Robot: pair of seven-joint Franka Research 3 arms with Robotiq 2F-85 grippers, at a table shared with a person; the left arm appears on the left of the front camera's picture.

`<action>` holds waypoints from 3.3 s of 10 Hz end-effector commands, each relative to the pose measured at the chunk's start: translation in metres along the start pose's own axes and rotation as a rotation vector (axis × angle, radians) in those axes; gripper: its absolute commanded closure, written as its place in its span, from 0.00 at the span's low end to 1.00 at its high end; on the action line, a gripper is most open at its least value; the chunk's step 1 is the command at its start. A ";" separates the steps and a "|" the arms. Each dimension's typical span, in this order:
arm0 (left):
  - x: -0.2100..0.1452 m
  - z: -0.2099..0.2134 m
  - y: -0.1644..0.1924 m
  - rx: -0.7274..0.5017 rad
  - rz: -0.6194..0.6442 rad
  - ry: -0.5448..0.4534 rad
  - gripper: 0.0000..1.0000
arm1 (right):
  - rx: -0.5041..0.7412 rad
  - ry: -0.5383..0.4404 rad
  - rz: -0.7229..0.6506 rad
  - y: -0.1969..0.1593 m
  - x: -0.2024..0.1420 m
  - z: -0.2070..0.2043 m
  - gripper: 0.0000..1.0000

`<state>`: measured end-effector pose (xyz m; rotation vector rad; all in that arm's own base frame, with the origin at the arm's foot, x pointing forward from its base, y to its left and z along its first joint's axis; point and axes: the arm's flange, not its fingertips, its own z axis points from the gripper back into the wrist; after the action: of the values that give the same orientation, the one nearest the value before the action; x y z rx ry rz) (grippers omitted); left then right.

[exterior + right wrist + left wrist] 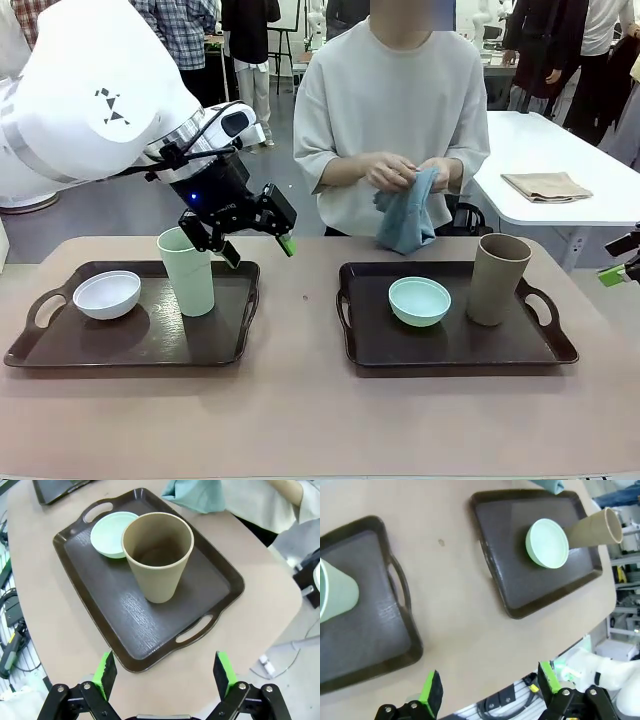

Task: Set up a tray with a mat and arrange the tableware.
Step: Pick up the Picnic Bowl and Reusable plastic cup from the Handle tray in front of the human's position and hold them in the air.

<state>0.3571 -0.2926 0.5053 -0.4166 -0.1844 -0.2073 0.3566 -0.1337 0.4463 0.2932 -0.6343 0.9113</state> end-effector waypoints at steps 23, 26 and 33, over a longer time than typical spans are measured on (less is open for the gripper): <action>0.096 -0.120 -0.130 0.163 -0.129 -0.016 0.00 | 0.331 -0.091 0.395 -0.063 0.026 -0.113 0.00; 0.102 -0.146 -0.133 0.143 -0.183 0.053 0.00 | 0.481 -0.249 0.306 -0.085 0.022 -0.132 0.00; 0.114 -0.188 -0.133 0.088 -0.260 0.058 0.00 | 0.375 -0.331 0.367 -0.106 0.004 -0.164 0.00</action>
<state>0.4552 -0.5035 0.4136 -0.2810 -0.1899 -0.4481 0.5047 -0.1194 0.3322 0.7468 -0.7689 1.3269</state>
